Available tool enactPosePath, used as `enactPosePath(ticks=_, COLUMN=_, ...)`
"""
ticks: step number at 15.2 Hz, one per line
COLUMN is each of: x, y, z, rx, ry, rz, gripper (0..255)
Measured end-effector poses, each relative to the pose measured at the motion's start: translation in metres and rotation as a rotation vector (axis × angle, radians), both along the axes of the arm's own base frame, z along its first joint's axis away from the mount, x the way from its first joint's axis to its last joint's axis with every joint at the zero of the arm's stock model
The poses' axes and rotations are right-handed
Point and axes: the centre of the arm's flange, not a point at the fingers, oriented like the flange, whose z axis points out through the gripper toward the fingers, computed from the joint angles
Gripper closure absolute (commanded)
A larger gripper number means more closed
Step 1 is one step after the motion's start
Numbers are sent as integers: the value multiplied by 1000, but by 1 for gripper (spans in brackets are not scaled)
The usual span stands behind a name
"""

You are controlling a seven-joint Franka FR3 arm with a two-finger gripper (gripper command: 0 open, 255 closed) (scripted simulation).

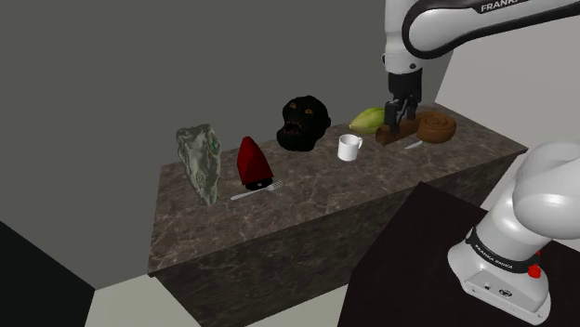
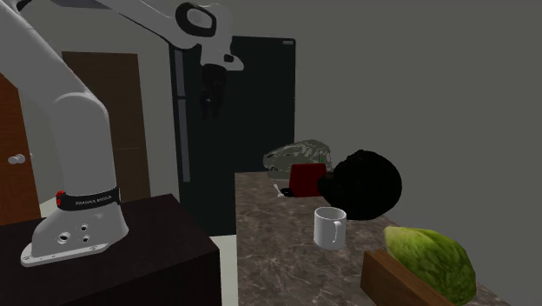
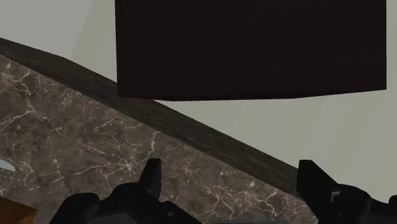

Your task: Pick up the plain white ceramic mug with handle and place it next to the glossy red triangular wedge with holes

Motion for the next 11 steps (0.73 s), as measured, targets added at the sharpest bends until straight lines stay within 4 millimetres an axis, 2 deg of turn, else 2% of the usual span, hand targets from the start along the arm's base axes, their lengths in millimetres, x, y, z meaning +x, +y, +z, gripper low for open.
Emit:
enactPosePath(ticks=4, x=31, y=-31, z=-30, rx=9, ry=-15, rz=6, gripper=0)
enactPosePath(ticks=11, x=82, y=-73, z=-90, rx=26, ry=-41, rz=17, gripper=0)
